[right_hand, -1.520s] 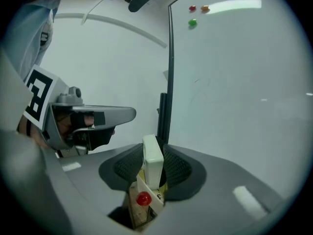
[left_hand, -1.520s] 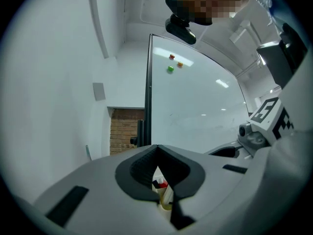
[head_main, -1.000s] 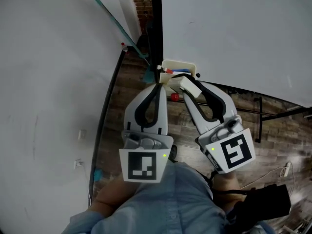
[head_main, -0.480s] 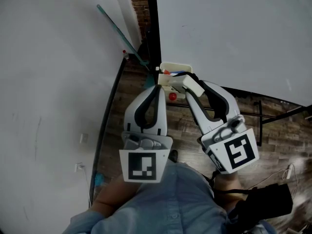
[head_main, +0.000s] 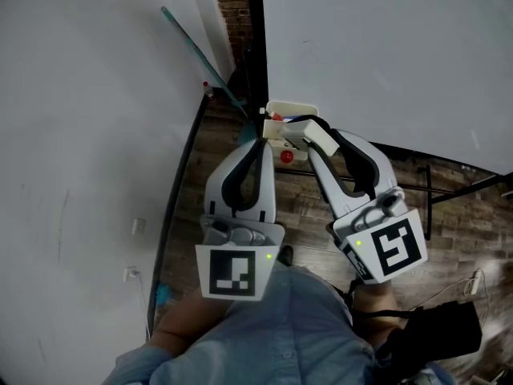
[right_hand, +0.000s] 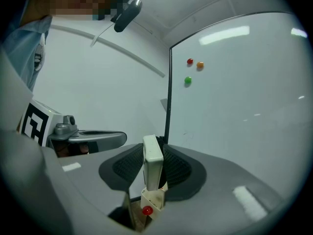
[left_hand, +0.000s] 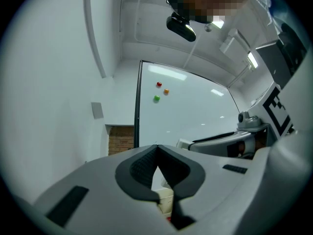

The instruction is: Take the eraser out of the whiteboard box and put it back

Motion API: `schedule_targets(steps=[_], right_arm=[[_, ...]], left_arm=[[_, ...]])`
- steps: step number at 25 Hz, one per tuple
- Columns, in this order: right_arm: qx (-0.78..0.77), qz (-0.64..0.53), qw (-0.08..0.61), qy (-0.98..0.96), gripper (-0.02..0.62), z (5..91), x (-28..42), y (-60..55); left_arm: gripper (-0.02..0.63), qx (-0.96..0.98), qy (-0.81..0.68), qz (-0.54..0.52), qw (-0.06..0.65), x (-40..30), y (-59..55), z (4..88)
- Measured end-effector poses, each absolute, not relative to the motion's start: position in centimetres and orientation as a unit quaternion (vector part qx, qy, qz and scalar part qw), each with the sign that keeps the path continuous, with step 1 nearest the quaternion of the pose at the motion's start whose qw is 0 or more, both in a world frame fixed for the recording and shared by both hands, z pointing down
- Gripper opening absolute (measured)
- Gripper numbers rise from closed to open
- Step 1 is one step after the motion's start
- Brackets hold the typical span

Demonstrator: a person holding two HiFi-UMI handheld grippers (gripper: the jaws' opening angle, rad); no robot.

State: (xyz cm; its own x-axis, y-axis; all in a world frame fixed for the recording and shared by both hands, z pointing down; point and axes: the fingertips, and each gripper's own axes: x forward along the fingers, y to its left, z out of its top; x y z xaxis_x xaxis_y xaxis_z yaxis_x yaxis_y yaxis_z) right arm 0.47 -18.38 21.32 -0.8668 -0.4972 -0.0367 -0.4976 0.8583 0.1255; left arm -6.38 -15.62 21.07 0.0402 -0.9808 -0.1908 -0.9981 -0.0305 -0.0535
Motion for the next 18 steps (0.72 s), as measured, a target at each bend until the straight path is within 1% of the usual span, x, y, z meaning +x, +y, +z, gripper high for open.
schedule_targets(steps=[11,18], right_arm=[[-0.261,0.059,-0.020,0.963,0.123,22.7,-0.8,-19.7],[-0.259,0.051,-0.042,0.964,0.123,24.5,-2.2,-20.8]], left_arm=[[0.005,-0.712,0.696,0.048,0.078,-8.1,-16.3,21.5],[0.005,-0.715,0.695,0.048,0.060,-9.2,-17.4,22.4]])
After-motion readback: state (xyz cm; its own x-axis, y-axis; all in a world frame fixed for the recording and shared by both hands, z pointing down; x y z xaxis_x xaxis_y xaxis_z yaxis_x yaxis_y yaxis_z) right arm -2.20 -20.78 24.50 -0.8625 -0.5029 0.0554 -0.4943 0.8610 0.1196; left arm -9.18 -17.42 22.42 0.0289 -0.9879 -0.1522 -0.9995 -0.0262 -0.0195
